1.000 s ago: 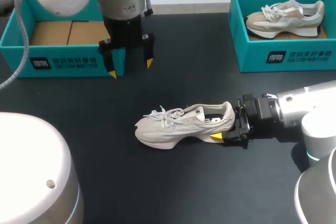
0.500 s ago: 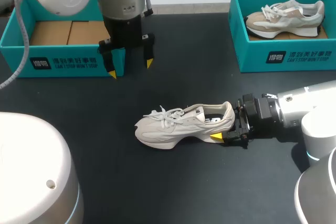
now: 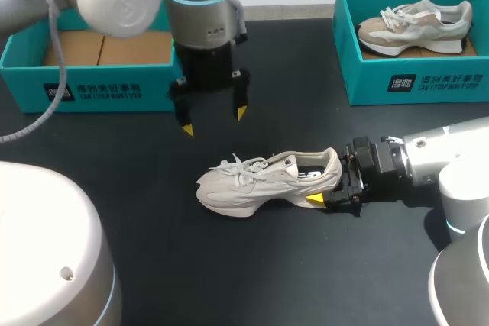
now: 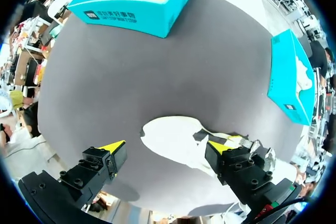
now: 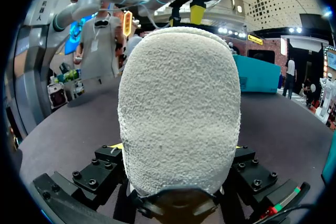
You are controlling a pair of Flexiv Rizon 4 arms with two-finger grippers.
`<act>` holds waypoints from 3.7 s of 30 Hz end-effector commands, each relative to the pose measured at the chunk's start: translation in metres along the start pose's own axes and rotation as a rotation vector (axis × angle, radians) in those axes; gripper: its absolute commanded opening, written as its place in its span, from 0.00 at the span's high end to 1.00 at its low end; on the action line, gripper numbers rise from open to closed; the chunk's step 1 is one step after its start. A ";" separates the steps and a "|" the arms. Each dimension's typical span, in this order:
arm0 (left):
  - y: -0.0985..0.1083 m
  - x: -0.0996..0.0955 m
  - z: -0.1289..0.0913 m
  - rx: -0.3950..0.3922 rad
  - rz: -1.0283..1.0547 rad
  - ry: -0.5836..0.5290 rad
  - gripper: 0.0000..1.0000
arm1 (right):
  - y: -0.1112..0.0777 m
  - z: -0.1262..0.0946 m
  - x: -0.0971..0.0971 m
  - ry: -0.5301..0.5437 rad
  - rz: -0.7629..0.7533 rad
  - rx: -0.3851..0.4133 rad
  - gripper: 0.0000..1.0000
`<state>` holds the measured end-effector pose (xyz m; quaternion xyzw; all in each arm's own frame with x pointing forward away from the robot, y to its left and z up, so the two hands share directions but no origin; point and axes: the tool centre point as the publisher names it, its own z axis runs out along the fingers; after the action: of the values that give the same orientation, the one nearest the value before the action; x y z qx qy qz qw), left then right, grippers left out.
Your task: Take the shoe out of the shoebox, open the shoe tongue, remove and reinsert the insole, then place the shoe into the shoebox
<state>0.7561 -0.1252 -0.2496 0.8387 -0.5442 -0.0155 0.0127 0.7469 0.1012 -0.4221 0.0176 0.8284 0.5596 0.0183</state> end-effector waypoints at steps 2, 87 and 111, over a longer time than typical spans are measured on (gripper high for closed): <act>0.021 0.029 0.013 0.003 0.068 -0.021 0.00 | -0.007 0.006 -0.001 -0.003 -0.001 0.002 1.00; 0.054 0.026 0.073 0.095 0.119 -0.208 1.00 | -0.007 0.006 -0.001 -0.003 -0.001 0.002 1.00; 0.031 -0.034 0.129 0.067 -0.003 -0.274 0.87 | -0.007 0.006 -0.001 -0.003 -0.001 0.002 1.00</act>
<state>0.7147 -0.1128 -0.3715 0.7755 -0.6139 -0.1244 -0.0798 0.7467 0.1021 -0.4219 0.0174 0.8285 0.5594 0.0187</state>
